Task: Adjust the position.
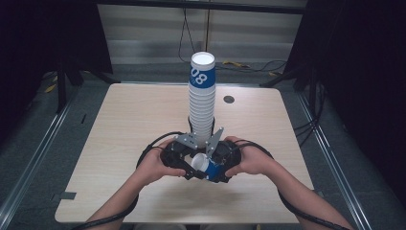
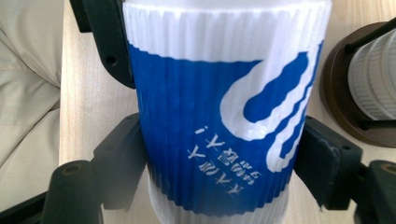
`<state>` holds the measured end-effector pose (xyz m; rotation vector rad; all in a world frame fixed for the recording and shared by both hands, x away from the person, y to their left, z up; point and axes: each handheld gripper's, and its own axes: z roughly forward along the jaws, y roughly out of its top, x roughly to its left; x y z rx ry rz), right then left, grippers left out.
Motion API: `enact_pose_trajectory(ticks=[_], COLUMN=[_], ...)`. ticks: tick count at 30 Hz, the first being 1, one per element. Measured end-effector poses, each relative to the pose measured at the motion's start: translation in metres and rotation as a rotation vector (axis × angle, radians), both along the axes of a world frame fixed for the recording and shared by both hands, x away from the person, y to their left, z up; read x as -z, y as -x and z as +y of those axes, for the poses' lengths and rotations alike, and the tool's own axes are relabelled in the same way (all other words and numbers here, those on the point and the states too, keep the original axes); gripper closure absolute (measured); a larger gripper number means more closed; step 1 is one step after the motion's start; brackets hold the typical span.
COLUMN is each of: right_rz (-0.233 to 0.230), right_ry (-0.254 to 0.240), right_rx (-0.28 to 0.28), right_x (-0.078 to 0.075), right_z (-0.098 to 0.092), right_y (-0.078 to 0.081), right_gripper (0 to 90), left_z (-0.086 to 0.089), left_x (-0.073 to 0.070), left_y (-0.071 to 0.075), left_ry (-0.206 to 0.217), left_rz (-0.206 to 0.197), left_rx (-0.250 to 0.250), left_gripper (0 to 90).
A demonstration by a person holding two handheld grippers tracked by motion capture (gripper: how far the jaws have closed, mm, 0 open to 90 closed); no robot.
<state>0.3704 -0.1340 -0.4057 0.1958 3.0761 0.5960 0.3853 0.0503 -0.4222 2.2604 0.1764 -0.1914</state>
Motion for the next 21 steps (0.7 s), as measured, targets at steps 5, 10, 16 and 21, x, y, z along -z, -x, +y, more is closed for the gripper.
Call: enact_pose_trajectory(ticks=[5,10,16,21], right_rz=[0.006,0.003,0.003,0.014], right_ry=[0.0,-0.013,-0.026,-0.028], right_rx=[0.011,0.013,0.003,0.014], right_x=[-0.0009,-0.0015,0.0003,0.0001], right_z=[-0.0001,-0.0017,-0.0007,-0.0015], right_y=[0.0002,0.0,-0.0002,0.0013], right_gripper=[23.8,23.7,23.5,23.3], left_z=[0.0,-0.0005,-0.0045,-0.0017], left_x=[-0.0006,0.0003,0.0009,0.0003], left_y=[0.0,-0.001,-0.0001,-0.0005], left_ry=[0.012,0.035,0.033,0.025], left_rz=[0.012,0.034,0.026,0.021], left_rx=[-0.01,-0.015,-0.009,-0.006], left_gripper=[28.5,27.2,28.1,29.0])
